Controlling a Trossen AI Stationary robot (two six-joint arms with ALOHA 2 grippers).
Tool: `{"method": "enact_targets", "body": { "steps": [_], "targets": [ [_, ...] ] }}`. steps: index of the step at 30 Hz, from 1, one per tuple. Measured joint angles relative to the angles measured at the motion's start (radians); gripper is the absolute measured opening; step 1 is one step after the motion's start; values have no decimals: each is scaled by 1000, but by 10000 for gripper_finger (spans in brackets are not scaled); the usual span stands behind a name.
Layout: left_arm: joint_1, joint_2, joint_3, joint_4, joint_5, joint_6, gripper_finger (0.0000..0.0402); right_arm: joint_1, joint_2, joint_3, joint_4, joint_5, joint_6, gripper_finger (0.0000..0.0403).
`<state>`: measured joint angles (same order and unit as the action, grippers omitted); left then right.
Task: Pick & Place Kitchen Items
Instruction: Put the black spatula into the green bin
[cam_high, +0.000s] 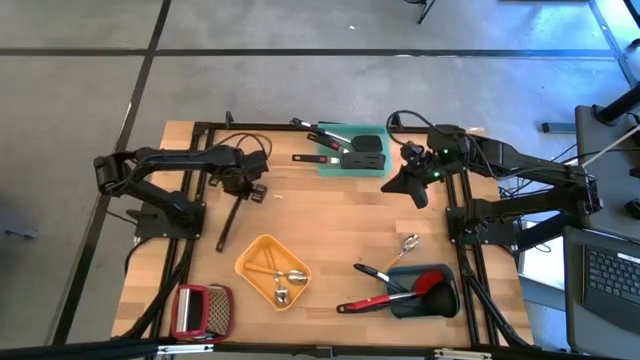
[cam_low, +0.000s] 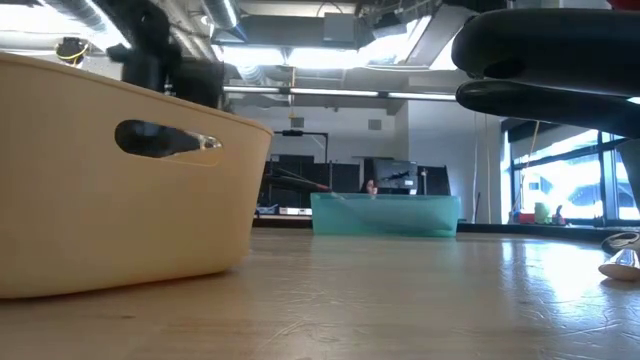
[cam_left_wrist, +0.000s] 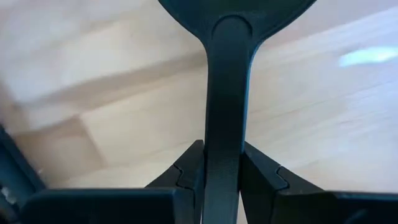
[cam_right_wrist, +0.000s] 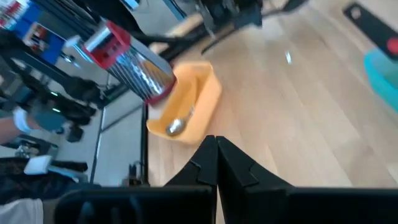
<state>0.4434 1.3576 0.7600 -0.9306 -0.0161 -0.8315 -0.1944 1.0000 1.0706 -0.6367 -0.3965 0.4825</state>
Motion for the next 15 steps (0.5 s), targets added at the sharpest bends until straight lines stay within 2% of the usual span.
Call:
{"method": "enact_targets", "body": {
  "steps": [7, 10, 15],
  "targets": [
    [-57, -1, 180, -7, -4, 41, 63, 0, 0, 0, -161, 1, -10, 1],
    [-86, -1, 259, -6, 4, 85, 63, 0, 0, 0, -192, 1, 34, 1],
    [-134, 17, 385, -13, 102, 180, 63, 4, 0, 0, -198, 0, 156, 1]
  ]
}}
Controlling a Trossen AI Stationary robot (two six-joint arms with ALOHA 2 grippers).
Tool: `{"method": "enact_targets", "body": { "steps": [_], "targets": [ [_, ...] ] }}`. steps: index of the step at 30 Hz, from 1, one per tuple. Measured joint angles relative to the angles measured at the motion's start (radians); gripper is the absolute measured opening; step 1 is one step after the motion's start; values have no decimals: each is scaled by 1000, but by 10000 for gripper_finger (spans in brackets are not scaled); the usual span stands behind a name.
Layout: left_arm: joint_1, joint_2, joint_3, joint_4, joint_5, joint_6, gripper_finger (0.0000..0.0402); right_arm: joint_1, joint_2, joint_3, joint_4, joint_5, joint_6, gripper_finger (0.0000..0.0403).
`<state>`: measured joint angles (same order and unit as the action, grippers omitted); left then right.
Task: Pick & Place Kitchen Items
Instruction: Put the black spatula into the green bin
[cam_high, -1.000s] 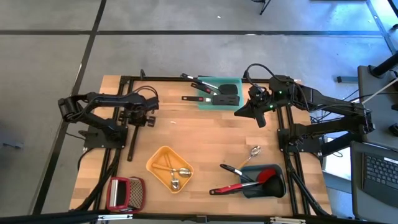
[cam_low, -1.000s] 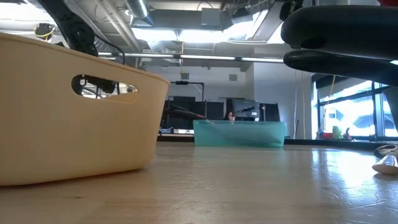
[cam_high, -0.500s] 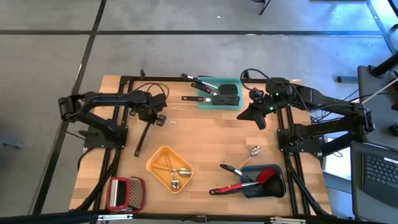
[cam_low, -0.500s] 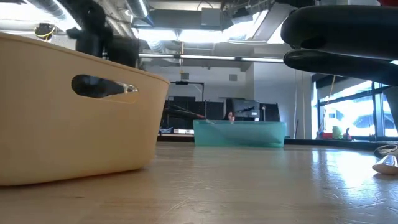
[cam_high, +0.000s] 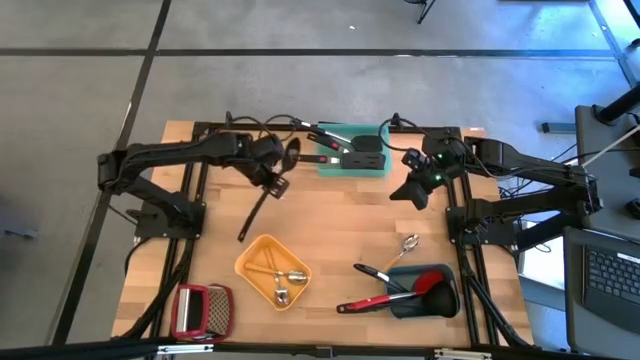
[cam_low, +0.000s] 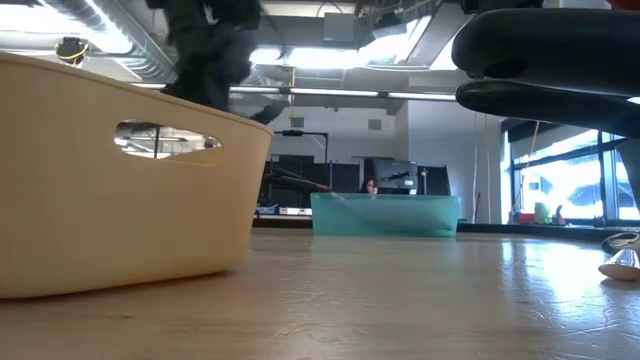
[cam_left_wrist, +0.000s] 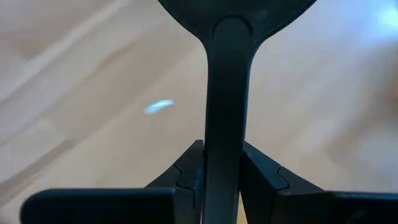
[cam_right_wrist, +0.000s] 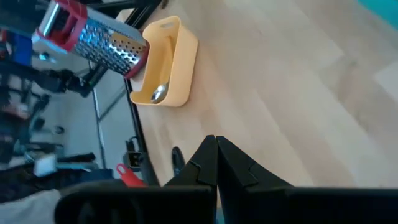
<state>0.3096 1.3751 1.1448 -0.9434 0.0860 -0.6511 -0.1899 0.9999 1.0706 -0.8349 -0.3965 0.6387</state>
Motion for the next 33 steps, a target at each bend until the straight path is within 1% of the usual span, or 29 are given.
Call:
{"method": "enact_targets", "body": {
  "steps": [4, 10, 12, 15, 19, 22, 26, 28, 30, 33],
  "targets": [
    [-40, 43, 89, -4, 113, 83, 63, 41, -12, 0, -11, -1, 78, 1],
    [-141, 145, 209, -36, 222, 182, 63, 147, -56, 0, -103, 11, 248, 1],
    [-181, 190, 251, -65, 228, 225, 63, 197, -78, 0, -136, 50, 306, 1],
    [-231, 264, 314, -114, 201, 274, 63, 278, -116, 0, -164, 142, 415, 1],
    [-277, 370, 422, -195, 191, 349, 63, 411, -156, 0, -161, 254, 562, 1],
    [-303, 442, 508, -232, 177, 384, 63, 503, -165, 0, -152, 336, 630, 1],
    [-324, 513, 621, -245, 174, 420, 63, 593, -145, 0, -133, 452, 644, 1],
    [-328, 543, 679, -246, 176, 429, 63, 624, -119, 0, -100, 494, 643, 1],
    [-328, 570, 733, -267, 179, 439, 63, 645, -90, 0, -53, 505, 610, 1],
    [-326, 608, 803, -301, 191, 452, 63, 664, -40, 0, 40, 493, 549, 1]
  ]
}}
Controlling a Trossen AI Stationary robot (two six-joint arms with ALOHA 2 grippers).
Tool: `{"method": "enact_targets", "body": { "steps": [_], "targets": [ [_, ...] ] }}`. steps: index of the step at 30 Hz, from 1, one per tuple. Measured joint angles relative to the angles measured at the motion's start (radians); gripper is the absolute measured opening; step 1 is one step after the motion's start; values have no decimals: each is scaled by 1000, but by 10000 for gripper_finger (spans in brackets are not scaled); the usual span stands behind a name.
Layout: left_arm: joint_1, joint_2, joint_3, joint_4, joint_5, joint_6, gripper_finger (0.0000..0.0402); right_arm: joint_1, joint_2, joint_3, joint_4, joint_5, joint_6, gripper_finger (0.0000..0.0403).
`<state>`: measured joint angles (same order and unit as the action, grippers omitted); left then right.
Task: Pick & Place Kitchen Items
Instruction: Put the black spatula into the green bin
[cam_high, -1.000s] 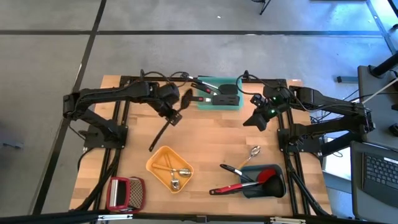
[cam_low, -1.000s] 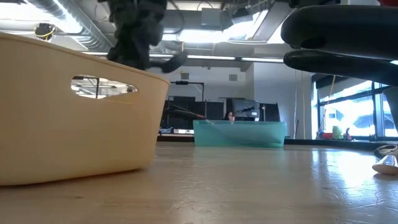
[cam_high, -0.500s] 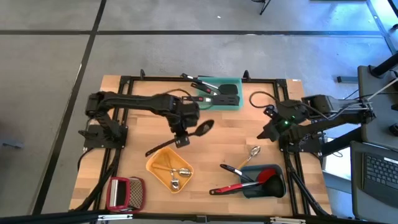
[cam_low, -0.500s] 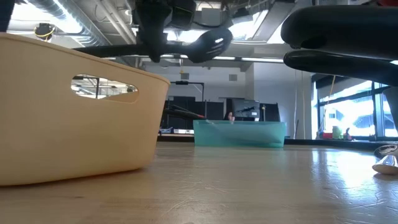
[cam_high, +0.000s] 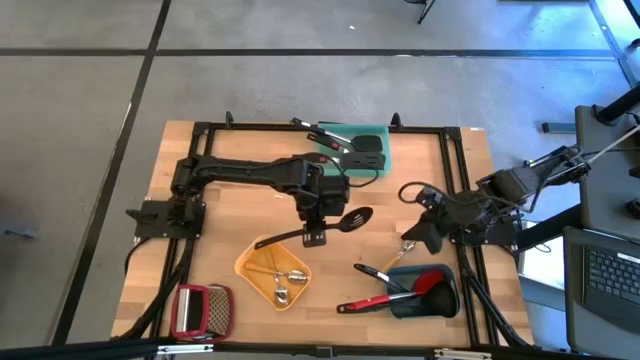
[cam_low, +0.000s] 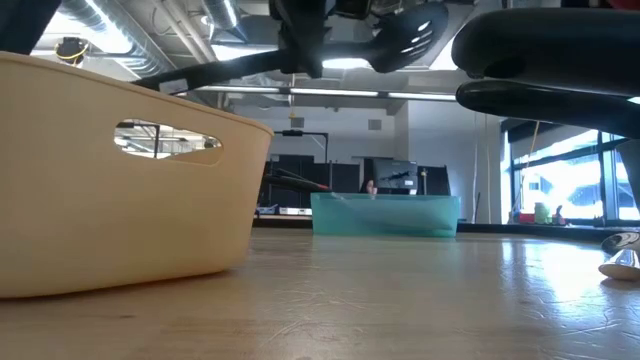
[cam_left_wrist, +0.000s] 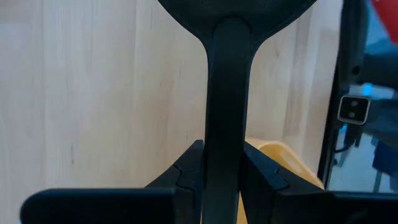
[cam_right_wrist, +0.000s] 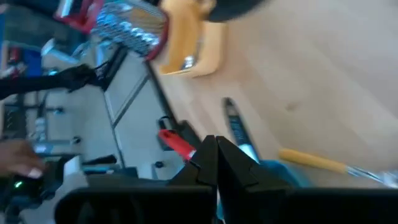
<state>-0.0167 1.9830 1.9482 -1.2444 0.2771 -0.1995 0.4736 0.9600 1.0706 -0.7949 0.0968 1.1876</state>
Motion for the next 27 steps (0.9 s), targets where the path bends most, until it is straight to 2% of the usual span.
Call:
{"method": "enact_targets", "body": {
  "steps": [7, 14, 21, 27],
  "targets": [
    [0, 31, 52, -73, -3, 49, 63, 13, 78, 0, 243, -39, -141, 1],
    [0, 31, 52, -91, -15, 68, 63, -19, 139, 0, 359, 27, -254, 7],
    [2, 31, 52, -89, -21, 86, 63, -43, 206, 0, 438, 31, -465, 78],
    [-1, 31, 52, -94, -23, 108, 63, -43, 217, 0, 422, 39, -522, 145]
  ]
}}
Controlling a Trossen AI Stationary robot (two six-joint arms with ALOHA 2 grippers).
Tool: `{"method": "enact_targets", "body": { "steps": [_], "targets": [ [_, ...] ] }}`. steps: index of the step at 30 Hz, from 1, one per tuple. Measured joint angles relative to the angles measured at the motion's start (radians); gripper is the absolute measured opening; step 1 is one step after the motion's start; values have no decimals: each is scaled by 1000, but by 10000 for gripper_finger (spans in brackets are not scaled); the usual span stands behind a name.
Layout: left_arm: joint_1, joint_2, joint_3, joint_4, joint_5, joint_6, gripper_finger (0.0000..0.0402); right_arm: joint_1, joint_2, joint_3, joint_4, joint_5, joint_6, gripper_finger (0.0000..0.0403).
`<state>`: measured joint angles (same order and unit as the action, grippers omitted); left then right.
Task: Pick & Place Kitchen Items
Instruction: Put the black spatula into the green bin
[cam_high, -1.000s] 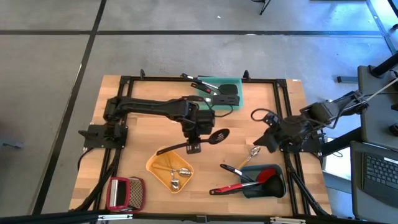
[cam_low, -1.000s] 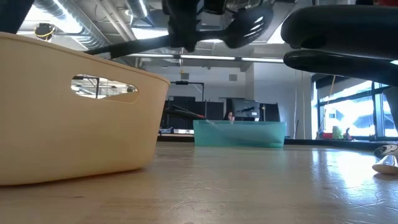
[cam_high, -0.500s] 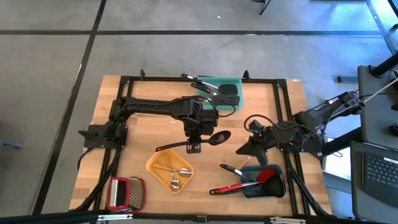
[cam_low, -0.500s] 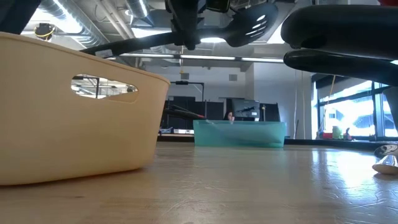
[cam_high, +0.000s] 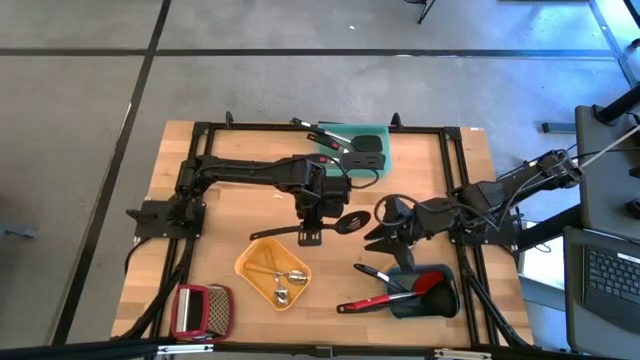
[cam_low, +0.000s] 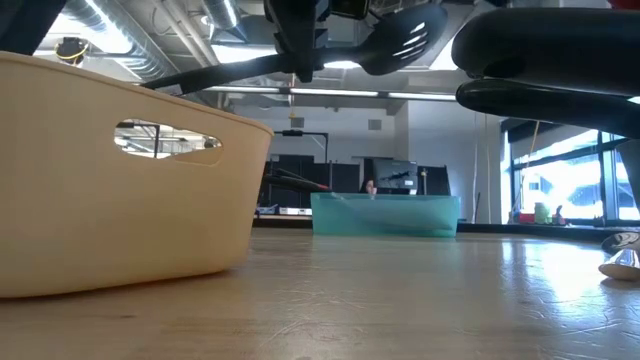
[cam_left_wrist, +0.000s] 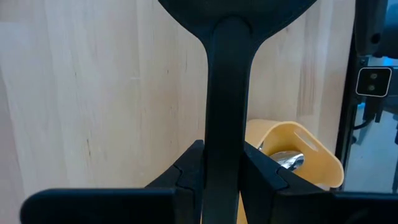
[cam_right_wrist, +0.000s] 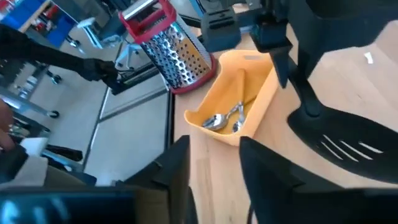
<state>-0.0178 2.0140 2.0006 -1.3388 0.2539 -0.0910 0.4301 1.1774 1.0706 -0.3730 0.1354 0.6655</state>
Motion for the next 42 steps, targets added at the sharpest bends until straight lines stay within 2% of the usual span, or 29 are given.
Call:
{"method": "enact_targets", "body": {
  "steps": [5, 13, 16, 20, 23, 30, 42],
  "targets": [
    [-7, 0, 0, 0, 0, 14, 63, 0, 0, 0, -107, 2, 20, 172],
    [-16, 0, 0, 0, 5, 54, 63, 0, 0, 0, -285, 1, 102, 176],
    [-20, 0, 0, -7, -77, 72, 63, -8, 0, 0, -295, -4, 334, 176],
    [-39, 0, 0, -44, -238, 115, 63, -60, 0, 0, -374, 3, 770, 176],
    [-50, 0, 0, -49, -307, 122, 63, -71, -1, 0, -368, 52, 893, 176],
    [-61, 0, 0, -49, -341, 115, 63, -109, 6, 0, -286, 122, 932, 177],
    [-66, 0, 0, -47, -342, 103, 63, -157, 111, 1, -241, 105, 917, 177]
  ]
}}
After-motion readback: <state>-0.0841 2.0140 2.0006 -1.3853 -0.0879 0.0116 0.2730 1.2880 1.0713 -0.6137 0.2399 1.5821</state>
